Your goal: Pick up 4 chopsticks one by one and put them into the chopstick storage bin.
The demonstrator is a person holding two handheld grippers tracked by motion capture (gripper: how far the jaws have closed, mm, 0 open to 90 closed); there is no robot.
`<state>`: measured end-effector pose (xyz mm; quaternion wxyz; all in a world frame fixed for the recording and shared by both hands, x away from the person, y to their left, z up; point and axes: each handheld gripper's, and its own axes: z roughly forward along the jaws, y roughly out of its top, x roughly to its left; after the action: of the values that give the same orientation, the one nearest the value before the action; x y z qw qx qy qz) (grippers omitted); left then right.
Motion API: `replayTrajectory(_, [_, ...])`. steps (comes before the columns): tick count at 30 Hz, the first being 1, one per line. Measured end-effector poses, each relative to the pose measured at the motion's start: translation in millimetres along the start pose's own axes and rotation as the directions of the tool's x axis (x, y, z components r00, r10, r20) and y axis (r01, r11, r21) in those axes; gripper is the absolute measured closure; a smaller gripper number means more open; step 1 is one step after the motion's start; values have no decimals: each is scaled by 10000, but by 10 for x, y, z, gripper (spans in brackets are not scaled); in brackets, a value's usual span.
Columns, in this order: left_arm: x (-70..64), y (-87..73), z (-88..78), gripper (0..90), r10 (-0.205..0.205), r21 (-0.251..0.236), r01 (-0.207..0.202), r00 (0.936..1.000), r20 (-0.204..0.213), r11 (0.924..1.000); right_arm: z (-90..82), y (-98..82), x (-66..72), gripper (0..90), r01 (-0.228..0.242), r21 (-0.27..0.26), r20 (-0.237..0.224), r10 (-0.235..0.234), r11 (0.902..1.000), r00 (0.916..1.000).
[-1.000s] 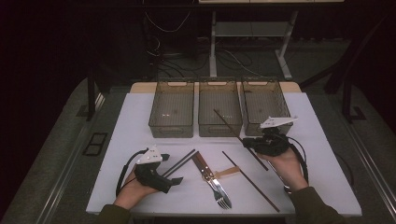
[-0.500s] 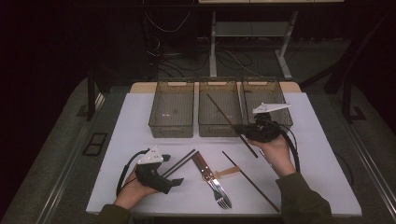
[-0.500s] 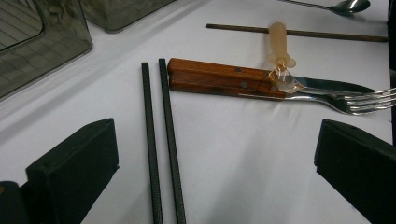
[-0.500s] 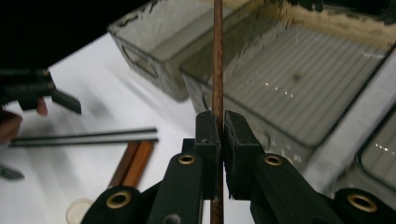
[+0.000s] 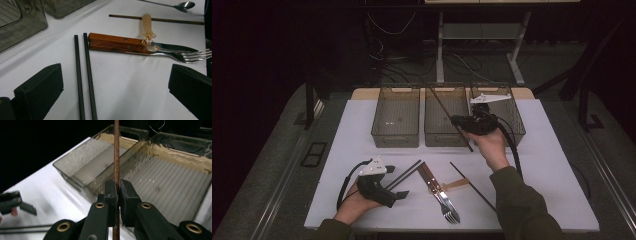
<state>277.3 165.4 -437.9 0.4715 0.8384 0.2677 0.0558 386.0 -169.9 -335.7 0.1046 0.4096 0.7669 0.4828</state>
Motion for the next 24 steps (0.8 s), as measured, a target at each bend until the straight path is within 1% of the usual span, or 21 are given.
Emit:
replayTrajectory(3, [-2, 0, 3, 0, -9, 23, 9, 10000, 34, 10000, 80, 92, 20, 850, -79, -136, 4, 79, 9999, 10000])
replayTrajectory(5, [-3, -1, 6, 0, -103, 4, 103, 9999, 34, 9999, 124, 144, 39, 850, 44, -135, 55, -43, 9999, 10000])
replayTrajectory(11, [7, 0, -5, 0, -57, 53, 56, 10000, 37, 10000, 293, 323, 149, 850, 228, -159, 126, -226, 9996, 9997])
replayTrajectory(13, [4, -2, -2, 0, 4, 85, -4, 10000, 1, 10000, 372, 381, 185, 849, 318, -221, 125, -315, 9993, 9994])
replayTrajectory(18, [0, 1, -2, 0, 42, 75, -42, 10000, 40, 10000, 564, 496, 263, 850, 286, -288, 208, -281, 9992, 9994])
replayTrajectory(22, [-3, 0, -3, 0, 58, 81, -59, 10000, 49, 10000, 721, 551, 328, 849, 366, -354, 160, -360, 9987, 9992])
replayTrajectory(24, [-4, -1, -4, 0, 44, 40, -45, 10000, 45, 10000, 813, 573, 362, 849, 468, -317, 274, -459, 9984, 9986])
